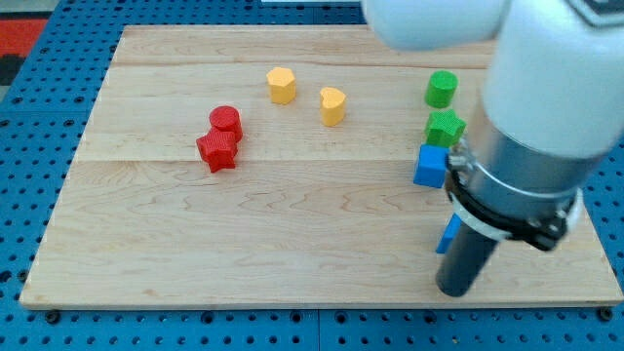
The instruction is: Push the blue blocks below the green star
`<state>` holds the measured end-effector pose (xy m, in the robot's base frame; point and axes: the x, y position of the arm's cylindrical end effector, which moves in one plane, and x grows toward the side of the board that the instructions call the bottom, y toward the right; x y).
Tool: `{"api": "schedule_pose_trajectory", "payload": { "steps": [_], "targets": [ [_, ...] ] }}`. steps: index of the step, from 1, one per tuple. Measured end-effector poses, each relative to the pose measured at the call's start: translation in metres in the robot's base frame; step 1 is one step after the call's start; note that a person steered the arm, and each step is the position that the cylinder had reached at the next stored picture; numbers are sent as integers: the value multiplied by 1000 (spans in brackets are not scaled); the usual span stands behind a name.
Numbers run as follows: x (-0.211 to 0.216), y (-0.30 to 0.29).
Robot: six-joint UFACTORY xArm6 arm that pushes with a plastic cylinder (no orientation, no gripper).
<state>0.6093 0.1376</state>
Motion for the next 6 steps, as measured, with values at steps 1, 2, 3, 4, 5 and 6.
{"api": "schedule_pose_trajectory", "payload": {
  "steps": [1,2,3,4,5,6],
  "targets": [
    [-27,21],
    [-90,0],
    [-85,0],
    [-33,12],
    [-43,-46],
    [-65,-102]
  ]
}}
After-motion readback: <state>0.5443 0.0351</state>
